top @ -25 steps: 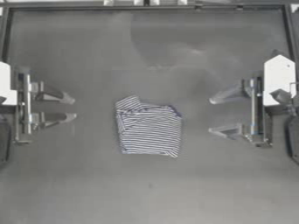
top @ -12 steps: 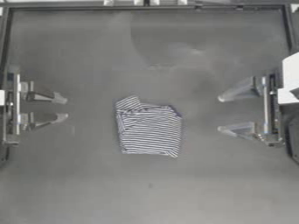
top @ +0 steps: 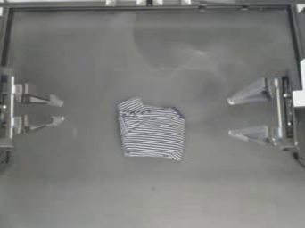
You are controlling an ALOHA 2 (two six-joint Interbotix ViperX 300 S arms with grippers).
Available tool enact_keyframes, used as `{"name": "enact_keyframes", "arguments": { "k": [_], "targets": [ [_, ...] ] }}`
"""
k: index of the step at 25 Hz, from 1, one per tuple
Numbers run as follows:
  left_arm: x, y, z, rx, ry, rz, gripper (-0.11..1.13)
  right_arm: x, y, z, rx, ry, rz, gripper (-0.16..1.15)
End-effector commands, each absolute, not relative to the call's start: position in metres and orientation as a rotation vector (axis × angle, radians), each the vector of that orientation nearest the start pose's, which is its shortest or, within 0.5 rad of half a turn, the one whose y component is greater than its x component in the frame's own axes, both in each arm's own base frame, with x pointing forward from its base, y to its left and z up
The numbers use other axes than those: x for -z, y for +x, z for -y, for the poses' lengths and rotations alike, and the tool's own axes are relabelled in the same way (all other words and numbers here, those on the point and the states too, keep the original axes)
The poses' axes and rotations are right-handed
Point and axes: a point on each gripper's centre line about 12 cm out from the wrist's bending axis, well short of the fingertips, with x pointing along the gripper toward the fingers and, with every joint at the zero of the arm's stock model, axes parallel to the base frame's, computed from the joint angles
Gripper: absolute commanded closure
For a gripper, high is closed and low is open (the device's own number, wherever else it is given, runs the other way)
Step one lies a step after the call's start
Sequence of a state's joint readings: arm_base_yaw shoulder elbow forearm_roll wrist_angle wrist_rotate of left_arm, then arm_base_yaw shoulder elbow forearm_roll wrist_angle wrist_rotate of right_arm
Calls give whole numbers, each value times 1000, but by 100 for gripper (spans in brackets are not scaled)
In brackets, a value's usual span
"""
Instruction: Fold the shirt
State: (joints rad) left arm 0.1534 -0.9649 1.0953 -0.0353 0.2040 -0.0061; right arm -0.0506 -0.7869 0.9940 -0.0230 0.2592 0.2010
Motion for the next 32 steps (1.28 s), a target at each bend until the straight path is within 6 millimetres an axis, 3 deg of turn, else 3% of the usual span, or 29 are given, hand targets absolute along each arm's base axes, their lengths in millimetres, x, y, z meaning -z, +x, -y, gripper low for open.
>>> {"name": "enact_keyframes", "arguments": {
  "k": [1,23,32],
  "targets": [
    [-274,189,-27,-147,-72,-298,24,-273,227,12,93,193,-434,-2],
    [-273,166,-24,-145,-63,-251,24,-272,200,10,84,203,-341,-2],
    [-270,157,-23,-146,-52,-218,24,-272,199,10,83,181,-323,-2]
  ]
}}
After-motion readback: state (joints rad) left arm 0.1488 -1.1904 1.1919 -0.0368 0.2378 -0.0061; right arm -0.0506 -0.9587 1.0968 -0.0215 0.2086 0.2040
